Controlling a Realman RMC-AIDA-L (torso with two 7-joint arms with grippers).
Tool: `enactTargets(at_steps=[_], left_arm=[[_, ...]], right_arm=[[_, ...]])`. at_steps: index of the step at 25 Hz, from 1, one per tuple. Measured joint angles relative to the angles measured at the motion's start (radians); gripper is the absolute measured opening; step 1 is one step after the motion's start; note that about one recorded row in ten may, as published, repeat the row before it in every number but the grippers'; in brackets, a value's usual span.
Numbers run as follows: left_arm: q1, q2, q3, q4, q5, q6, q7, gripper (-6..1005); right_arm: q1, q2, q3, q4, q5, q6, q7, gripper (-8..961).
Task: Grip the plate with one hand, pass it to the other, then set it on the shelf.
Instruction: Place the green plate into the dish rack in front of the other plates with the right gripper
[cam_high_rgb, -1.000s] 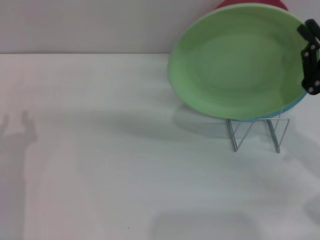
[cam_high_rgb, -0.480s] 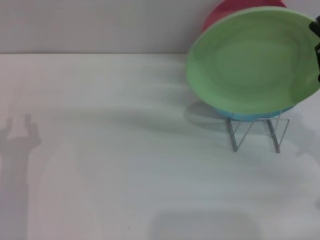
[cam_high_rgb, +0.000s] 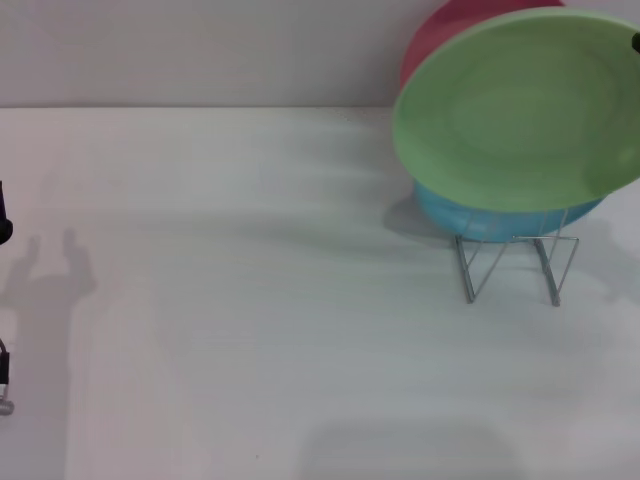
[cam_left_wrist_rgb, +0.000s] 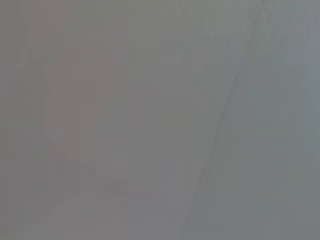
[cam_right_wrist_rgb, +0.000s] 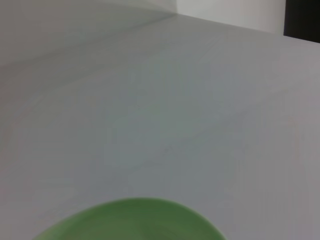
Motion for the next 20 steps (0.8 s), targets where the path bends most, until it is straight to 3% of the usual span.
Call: enactTargets(at_steps=[12,16,20], left_arm=[[0.019,0.0,0.022,-0.015,0.0,0.004,0.0,410],[0.024,0.0,0.031,-0.023,0.0,0.005,0.001,410],[0.024,0.0,0.034,-0.027,0.0,0.004,0.003,410]], right_arm=[[-0.012,-0.003,-0.032,-0.014,-0.003,0.024,0.015,19],[-0.015,-0.035,-0.048,-0.018,-0.002,0.029,0.089,19],[-0.012,-0.044,-0.052,-0.03,0.001,0.033,0.118,19]])
